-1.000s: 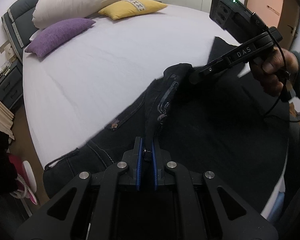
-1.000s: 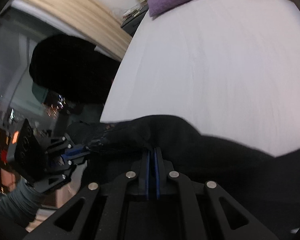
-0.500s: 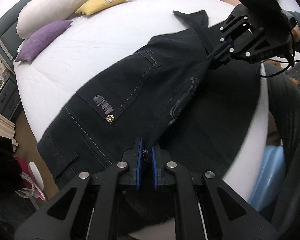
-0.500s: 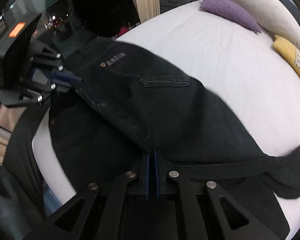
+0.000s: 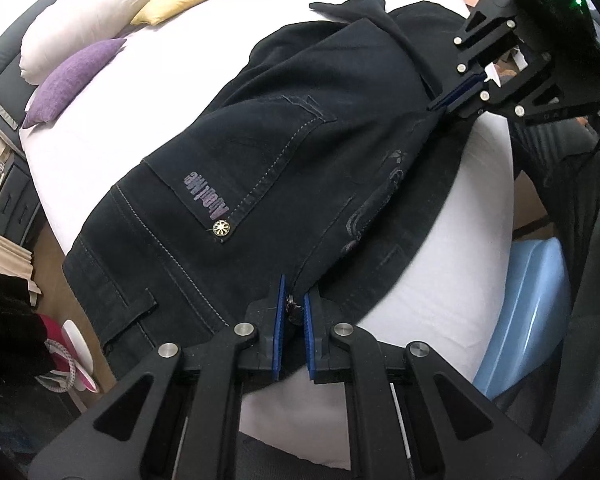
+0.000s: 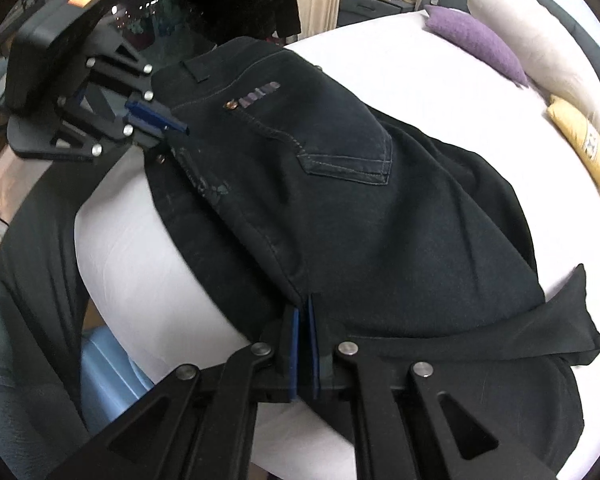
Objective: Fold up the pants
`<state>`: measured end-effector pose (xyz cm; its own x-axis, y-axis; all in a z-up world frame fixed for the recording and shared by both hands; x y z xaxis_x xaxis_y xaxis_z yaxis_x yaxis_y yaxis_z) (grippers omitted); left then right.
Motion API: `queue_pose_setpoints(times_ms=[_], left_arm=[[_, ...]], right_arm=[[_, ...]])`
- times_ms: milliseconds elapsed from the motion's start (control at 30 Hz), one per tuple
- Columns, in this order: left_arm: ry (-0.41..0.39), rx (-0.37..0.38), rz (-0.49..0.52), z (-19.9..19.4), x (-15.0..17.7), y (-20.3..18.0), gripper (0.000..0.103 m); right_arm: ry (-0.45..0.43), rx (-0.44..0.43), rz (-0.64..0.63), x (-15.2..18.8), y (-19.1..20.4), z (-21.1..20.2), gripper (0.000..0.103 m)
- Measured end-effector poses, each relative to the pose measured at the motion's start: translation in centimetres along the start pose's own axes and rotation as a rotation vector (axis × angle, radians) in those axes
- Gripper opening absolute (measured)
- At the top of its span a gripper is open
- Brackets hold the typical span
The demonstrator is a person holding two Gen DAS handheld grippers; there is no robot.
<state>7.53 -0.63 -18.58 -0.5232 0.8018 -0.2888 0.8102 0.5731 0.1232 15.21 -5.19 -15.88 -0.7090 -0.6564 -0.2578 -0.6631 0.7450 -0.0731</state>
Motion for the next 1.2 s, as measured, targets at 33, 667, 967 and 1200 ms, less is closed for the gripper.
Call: queue_pose_setpoints(times_ms=[33, 667, 967, 1200], left_arm=[[-0.002, -0.002, 0.003, -0.2, 0.5, -0.4, 0.007], [-0.052, -0.029, -0.009, 0.7, 2.3, -2.1, 0.008], [-0.051, -0.060, 0.013, 0.8, 2.9, -2.9, 0.008], [-0.053, -0.042, -0.055, 0.9, 3.4, -2.5, 0.017]], right_arm=[[-0.002, 0.006, -0.005, 0.0, 0.2, 0.0, 0.006], [0.004, 0.097, -0.039, 1.4, 2.1, 1.6, 0.007], [0.009, 0.109, -0.047, 2.0, 2.8, 1.5, 0.008], [-0.012, 0.079, -0.013, 2.3, 2.6, 2.0, 0.019]])
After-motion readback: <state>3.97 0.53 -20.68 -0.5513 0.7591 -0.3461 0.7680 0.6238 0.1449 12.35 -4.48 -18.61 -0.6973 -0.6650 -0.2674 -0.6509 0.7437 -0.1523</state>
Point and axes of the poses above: each gripper's, at about its wrist camera, not at the fingertips, and z roughly the way its jaws point, y to its left, x to its underside, the point moved 10 cm from there along z, roughly the way its jaws point, and after that the axes turned 8 degrees about y, right-handed, at the moved point
